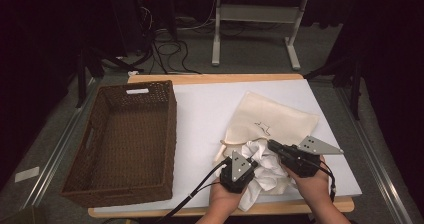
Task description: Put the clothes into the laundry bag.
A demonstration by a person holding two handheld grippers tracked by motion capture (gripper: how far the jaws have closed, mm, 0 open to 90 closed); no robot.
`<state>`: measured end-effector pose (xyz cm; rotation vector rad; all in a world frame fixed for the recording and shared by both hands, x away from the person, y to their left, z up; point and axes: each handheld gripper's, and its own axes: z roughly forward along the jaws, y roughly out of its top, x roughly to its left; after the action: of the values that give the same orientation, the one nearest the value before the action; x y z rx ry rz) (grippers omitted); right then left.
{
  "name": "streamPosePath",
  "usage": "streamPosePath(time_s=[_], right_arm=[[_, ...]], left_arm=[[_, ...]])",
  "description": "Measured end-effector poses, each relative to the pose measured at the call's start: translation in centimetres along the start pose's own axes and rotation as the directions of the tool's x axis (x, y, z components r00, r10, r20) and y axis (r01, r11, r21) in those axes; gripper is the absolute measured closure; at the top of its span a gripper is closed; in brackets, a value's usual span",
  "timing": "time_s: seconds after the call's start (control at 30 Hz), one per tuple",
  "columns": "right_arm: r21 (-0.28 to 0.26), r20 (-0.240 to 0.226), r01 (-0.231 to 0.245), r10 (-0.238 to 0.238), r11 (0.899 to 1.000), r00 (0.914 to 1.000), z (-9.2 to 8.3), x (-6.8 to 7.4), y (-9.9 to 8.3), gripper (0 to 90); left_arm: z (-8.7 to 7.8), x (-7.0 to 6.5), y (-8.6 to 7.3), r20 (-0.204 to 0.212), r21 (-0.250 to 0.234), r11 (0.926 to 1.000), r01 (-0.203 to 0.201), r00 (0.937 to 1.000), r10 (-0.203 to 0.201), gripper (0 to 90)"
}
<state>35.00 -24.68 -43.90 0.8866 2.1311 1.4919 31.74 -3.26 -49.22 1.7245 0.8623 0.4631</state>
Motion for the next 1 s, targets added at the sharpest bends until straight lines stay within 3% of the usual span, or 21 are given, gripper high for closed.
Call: streamPosePath(time_s=[0.27, 0.5, 0.77, 1.0], right_arm=[[-0.006, -0.007, 0.012, -0.012, 1.0, 0.9999, -0.2, 0.3, 0.0, 88.0], [-0.006, -0.006, -0.002, 0.002, 1.0, 1.0, -0.2, 0.1, 0.0, 88.0], [-0.02, -0.021, 0.015, -0.016, 1.0, 0.9997, -0.3, 0.4, 0.1, 88.0], [-0.019, -0.022, 0.023, -0.023, 1.0, 0.9995, -0.5, 0.5, 0.0, 88.0]], left_arm=[[0.9, 0.2, 0.2, -0.003, 0.013, 0.9995, 0.03, 0.9995, -0.03, 82.9], [0.9, -0.4, -0.1, -0.001, 0.015, 0.9998, 0.01, 0.9999, -0.01, 83.7], [1.4, 0.1, 0.1, -0.011, 0.023, 0.999, 0.038, 0.9992, -0.038, 83.3], [1.0, 0.5, 0.5, -0.07, -0.007, 0.9992, 0.039, 0.9967, -0.04, 85.2]])
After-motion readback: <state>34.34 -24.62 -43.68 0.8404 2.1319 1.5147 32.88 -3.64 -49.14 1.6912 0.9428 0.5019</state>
